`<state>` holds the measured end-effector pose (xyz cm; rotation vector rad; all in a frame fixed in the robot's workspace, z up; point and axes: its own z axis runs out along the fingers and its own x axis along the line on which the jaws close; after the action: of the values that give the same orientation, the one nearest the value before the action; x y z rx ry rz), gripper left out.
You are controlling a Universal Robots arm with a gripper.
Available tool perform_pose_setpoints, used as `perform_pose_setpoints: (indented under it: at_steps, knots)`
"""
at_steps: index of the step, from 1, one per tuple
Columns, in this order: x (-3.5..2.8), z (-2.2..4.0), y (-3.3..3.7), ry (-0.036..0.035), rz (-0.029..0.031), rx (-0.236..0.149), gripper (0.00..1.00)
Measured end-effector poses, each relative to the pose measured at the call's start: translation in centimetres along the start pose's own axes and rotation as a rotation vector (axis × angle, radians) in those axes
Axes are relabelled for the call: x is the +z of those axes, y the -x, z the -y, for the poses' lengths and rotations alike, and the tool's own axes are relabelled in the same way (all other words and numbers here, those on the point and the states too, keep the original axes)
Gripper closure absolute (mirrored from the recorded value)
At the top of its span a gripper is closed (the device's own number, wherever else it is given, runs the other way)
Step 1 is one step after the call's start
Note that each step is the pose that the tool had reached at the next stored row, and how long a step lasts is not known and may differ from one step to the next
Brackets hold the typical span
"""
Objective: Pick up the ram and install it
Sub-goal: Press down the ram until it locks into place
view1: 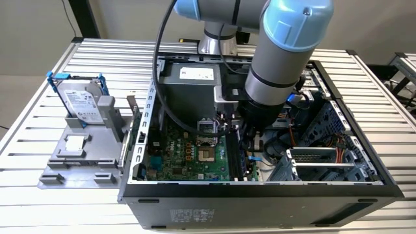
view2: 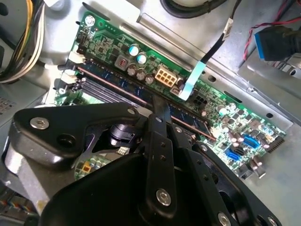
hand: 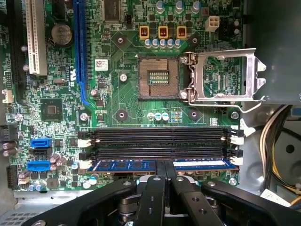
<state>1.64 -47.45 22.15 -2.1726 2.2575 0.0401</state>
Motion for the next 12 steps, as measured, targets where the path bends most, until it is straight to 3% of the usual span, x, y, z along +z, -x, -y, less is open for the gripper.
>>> perform_pose_setpoints:
  at_steps: [3,5,12]
  knots:
    - [0.16,0.0,0.01,-0.0003,0.0014,0.0,1.0]
    - [-0.13,0.01,0.06,-0.0007,0.003,0.0,1.0]
    - [-3.35,-0.03,0.11,-0.0003,0.0013,0.0,1.0]
